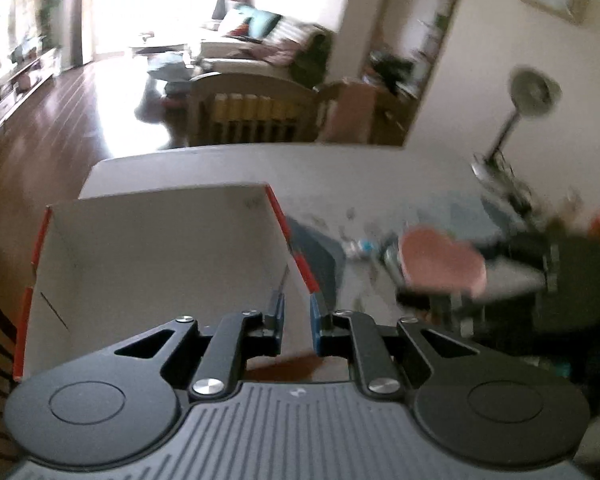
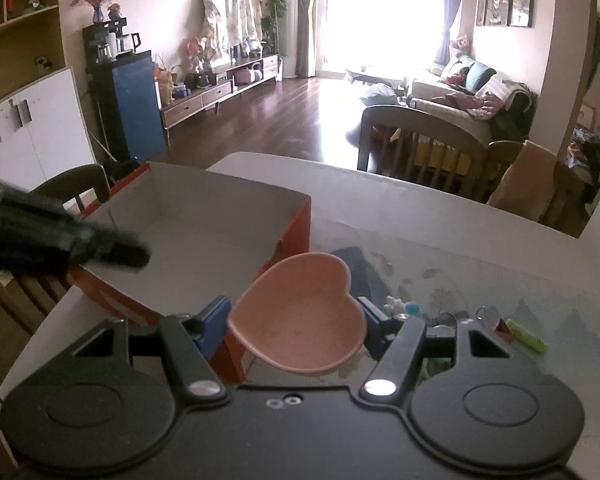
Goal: Organize rigid objects
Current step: 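Carry the white-green tube and pink heart dish toward the shoebox with both tools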
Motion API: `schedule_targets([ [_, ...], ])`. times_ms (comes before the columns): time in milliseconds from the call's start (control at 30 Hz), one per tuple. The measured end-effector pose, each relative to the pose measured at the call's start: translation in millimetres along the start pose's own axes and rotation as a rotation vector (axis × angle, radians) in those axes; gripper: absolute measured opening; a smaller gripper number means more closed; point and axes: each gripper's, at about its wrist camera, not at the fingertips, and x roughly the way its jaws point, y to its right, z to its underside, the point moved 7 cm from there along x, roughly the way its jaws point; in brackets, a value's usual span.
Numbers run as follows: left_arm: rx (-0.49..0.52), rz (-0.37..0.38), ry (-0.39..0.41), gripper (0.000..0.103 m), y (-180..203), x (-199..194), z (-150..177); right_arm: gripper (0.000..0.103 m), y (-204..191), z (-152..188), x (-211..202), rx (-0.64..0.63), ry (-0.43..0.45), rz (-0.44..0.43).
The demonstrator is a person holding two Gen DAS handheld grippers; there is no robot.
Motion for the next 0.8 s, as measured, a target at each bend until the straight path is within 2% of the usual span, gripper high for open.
schedule_targets([
  [133, 0.012, -0.005, -0.037, 0.014, -3, 4, 25, 0.066, -1, 6, -3, 0.0, 0.002, -0.009],
  [233, 0.023, -0.009, -0.075, 0.021, -7, 10, 45, 0.066, 0, 11, -8, 0.007, 0.001, -0.013],
  [267, 0.038, -0.009, -0.091, 0.029, -8, 14, 51, 0.066, 0, 12, -8, 0.009, 0.001, -0.015],
  [333, 0.055, -0.007, -0.122, 0.053, -11, 21, 64, 0.066, 1, 14, -10, 0.016, 0.0, -0.017],
  [367, 0.061, -0.009, -0.135, 0.071, -12, 25, 69, 0.066, 1, 16, -10, 0.019, -0.001, -0.018],
  [467, 0.112, 0.0, -0.169, 0.073, -12, 35, 85, 0.066, 3, 19, -9, 0.032, -0.007, -0.012],
  [567, 0.248, 0.023, -0.2, 0.073, -1, 45, 103, 0.066, 6, 25, -7, 0.052, -0.02, -0.004],
  [667, 0.359, 0.077, -0.247, 0.073, 8, 58, 116, 0.066, 8, 32, -5, 0.069, -0.032, 0.008],
  [800, 0.388, 0.13, -0.304, 0.073, 10, 79, 123, 0.066, 13, 40, -4, 0.095, -0.048, 0.032],
])
